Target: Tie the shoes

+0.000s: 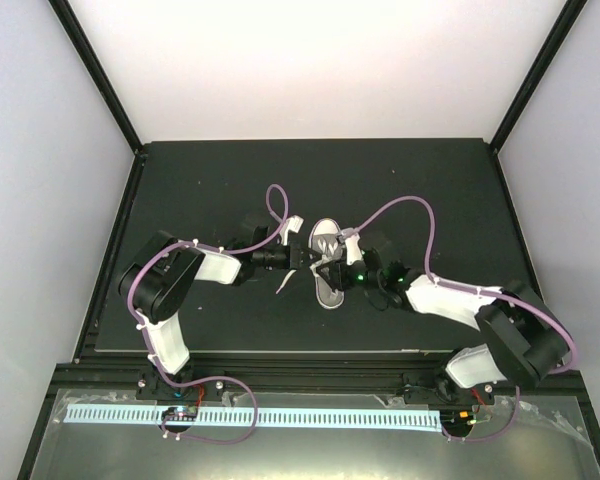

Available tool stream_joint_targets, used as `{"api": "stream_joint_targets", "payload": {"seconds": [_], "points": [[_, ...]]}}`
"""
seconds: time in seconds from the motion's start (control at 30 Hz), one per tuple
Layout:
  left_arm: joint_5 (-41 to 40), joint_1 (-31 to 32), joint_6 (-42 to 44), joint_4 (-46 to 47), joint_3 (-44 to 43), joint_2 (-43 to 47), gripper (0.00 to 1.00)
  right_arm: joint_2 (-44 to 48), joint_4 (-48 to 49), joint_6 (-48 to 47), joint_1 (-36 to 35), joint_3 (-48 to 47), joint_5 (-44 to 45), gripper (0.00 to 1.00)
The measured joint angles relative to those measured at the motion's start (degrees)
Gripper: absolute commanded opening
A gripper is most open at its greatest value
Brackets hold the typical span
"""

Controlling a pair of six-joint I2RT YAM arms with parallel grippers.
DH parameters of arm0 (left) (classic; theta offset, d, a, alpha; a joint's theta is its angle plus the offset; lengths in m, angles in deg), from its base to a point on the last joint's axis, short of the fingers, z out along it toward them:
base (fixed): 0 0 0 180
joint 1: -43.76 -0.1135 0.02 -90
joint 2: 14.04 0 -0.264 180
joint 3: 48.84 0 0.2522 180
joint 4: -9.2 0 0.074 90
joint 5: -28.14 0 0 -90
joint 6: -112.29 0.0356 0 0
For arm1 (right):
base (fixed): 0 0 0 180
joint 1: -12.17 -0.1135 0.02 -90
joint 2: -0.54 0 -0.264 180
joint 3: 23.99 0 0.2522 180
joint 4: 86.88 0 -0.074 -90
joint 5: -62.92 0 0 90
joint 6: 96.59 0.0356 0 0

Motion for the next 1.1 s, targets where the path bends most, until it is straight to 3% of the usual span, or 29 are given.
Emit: {"api": "stream_joint_targets", "payload": {"seconds": [0.27,0.47,1.1], "points": [[0.0,0.0,-0.1,0.2,0.0,0.0,0.01,-4.7,0.0,-0.2,-0.6,-0.8,-2.3,0.41],[-0.1,0.0,-0.1,0.2,0.0,0.0,0.02,-5.2,0.5,-0.1,-0.8,-1.3,-3.6,0.02],[-1.7,-1.3,1.6,-1.6,0.4,2.7,0.02,1.4,-6.8,0.6,3.5,-0.7,3.9,0.02]]}}
